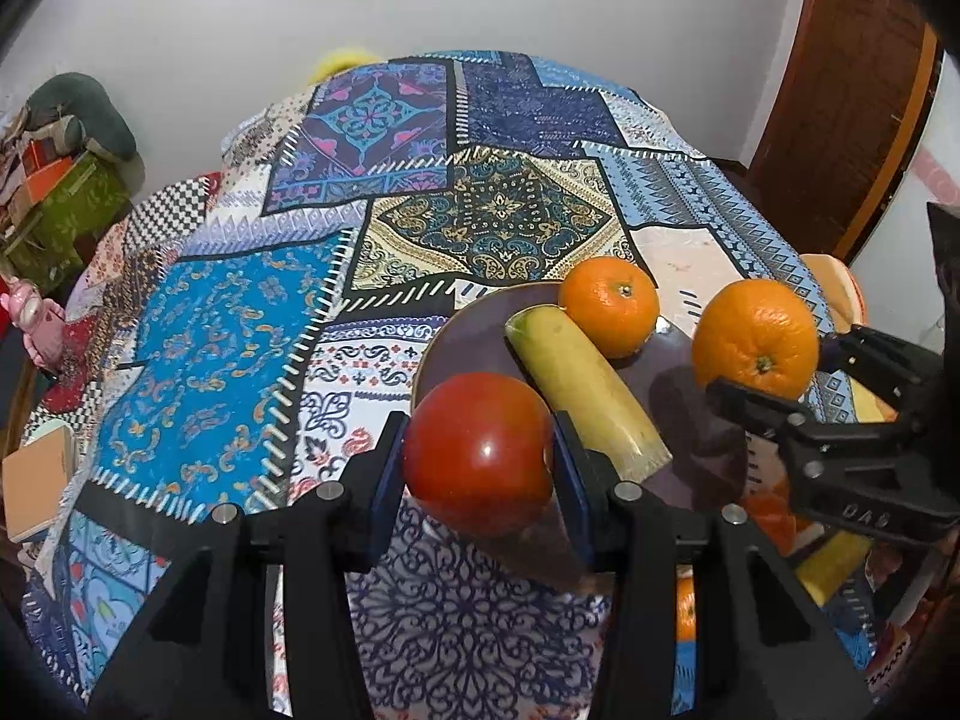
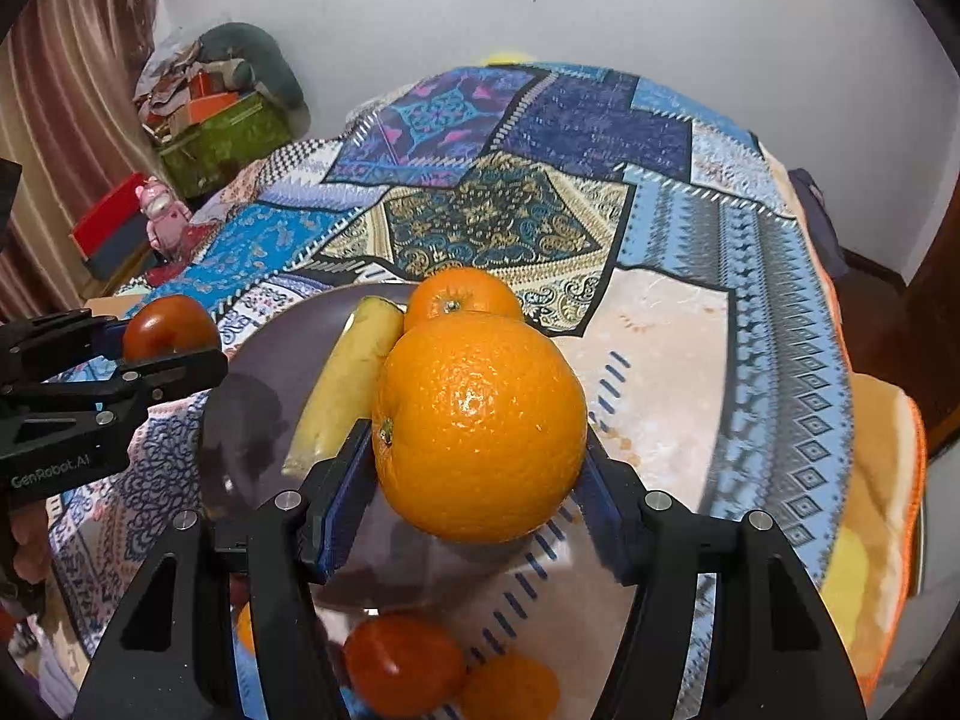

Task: Organize fruits
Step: 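Carry tomato and orange onto the plate and open both grippers, then grasp the second yellow cylinder with right gripper while left tool moves to the dark plum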

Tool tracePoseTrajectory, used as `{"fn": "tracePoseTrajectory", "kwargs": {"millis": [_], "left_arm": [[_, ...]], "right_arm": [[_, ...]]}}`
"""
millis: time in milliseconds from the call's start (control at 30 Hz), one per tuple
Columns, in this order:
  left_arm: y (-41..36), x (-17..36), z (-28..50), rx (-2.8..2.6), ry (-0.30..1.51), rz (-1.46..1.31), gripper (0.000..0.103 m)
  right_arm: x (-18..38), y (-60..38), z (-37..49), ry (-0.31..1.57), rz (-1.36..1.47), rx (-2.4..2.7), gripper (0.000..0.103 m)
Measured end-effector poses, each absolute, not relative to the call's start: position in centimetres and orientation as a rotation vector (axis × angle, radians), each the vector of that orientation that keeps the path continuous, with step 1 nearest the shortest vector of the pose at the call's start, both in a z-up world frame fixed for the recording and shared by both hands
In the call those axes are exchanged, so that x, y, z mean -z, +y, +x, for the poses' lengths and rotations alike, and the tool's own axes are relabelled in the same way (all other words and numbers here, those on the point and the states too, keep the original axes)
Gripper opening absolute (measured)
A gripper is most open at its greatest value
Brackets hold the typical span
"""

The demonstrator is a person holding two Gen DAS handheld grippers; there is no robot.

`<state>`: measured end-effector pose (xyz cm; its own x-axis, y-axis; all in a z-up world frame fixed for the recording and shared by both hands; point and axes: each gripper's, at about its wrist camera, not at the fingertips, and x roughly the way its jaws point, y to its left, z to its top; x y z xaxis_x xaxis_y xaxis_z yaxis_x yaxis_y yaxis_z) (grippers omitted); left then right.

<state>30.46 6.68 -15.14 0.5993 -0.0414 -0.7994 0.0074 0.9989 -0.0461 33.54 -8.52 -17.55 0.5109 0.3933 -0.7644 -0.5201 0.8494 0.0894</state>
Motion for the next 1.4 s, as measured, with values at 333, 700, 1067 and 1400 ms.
{"fn": "tracePoseTrajectory", "kwargs": {"millis": [333,700,1067,1400], "left_arm": [[6.2,17.4,34.1,0.044,0.979,-0.033,0.045],[6.1,18.8,35.7,0.024,0.988,-0.010,0.045],[5.8,18.9,35.7,0.009,0.983,0.009,0.046],[5.7,17.8,34.0,0.028,0.969,-0.004,0.051]], "right_arm": [[19.1,-7.4,34.7,0.917,-0.173,-0.556,0.060],[19.9,-7.2,35.3,0.962,-0.162,-0.584,0.060],[20.3,-7.3,35.5,0.999,-0.148,-0.593,0.062],[18.8,-8.3,34.7,0.956,-0.146,-0.578,0.074]]}}
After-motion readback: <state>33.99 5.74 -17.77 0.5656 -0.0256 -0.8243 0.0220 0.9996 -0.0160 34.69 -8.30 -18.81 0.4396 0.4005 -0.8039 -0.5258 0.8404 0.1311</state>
